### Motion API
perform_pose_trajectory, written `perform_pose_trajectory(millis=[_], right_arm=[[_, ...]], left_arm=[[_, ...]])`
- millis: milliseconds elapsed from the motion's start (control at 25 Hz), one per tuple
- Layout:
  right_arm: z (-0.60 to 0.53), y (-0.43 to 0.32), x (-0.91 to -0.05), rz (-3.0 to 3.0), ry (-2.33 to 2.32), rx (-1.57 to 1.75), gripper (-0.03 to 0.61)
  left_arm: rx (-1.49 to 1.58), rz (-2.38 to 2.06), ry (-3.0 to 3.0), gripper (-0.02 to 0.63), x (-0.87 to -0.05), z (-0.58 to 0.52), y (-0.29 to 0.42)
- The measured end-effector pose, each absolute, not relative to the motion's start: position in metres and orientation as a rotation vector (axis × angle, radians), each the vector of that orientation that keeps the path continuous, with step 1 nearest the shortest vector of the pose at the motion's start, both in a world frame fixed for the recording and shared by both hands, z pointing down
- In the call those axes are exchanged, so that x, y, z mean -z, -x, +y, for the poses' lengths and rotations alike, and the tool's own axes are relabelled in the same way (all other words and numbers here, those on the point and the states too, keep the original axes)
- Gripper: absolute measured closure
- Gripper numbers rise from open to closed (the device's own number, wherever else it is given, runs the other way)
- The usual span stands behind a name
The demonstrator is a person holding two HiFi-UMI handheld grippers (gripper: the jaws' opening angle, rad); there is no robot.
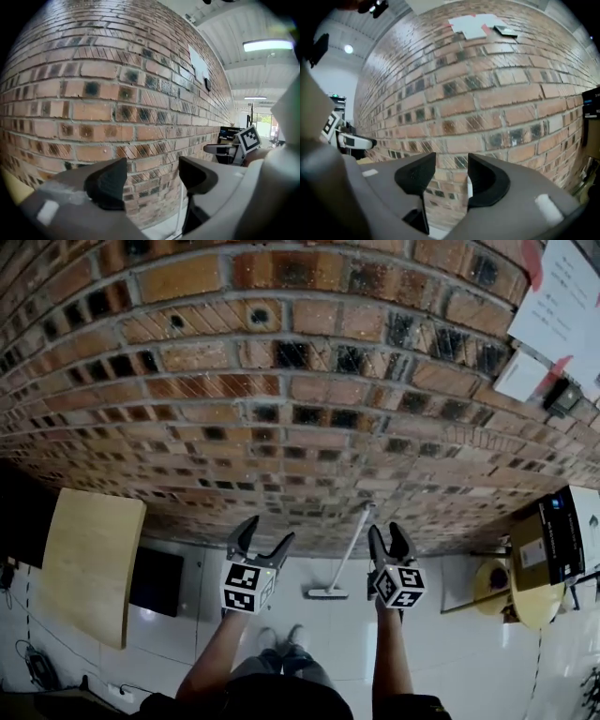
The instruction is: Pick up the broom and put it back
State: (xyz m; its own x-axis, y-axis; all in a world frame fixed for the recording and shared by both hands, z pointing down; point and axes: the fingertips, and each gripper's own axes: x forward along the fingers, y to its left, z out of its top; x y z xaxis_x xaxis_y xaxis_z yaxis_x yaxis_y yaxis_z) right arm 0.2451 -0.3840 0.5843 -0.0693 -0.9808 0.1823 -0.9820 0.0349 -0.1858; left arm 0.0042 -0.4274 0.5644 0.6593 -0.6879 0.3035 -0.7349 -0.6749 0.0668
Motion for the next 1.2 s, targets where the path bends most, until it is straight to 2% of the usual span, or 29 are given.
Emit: perform_pose_trajectory(millis=[240,440,600,840,1200], right_arm=[[-0.356,-0.194,-0.473,-2.403,-2.181,-0.159,0.329],[-0.335,-0.130,-0.424,-2.455,-2.143,-0.019,0.277],[-0.319,-0.085,-0.413,-2.479,-2.084,0.046,0.250],[-0.303,-0.059,-0.402,-2.447,-2.042,0.127,0.249],[-0.250,-0.063,-0.426,-2.289,-2.122,0.107,0.249]], left_arm=[[-0.215,-1.318,-2.748,0.264,-0.486,-0.413,0.046],[-0.128,-1.418,-2.781,0.264,-0.442,-0.388,0.087],[-0.123,-1.489,-2.782,0.264,-0.433,-0.370,0.114],[-0.070,-1.452,-2.798,0.264,-0.426,-0.350,0.120],[-0.061,-1.304,-2.783,0.263,-0.463,-0.313,0.103]])
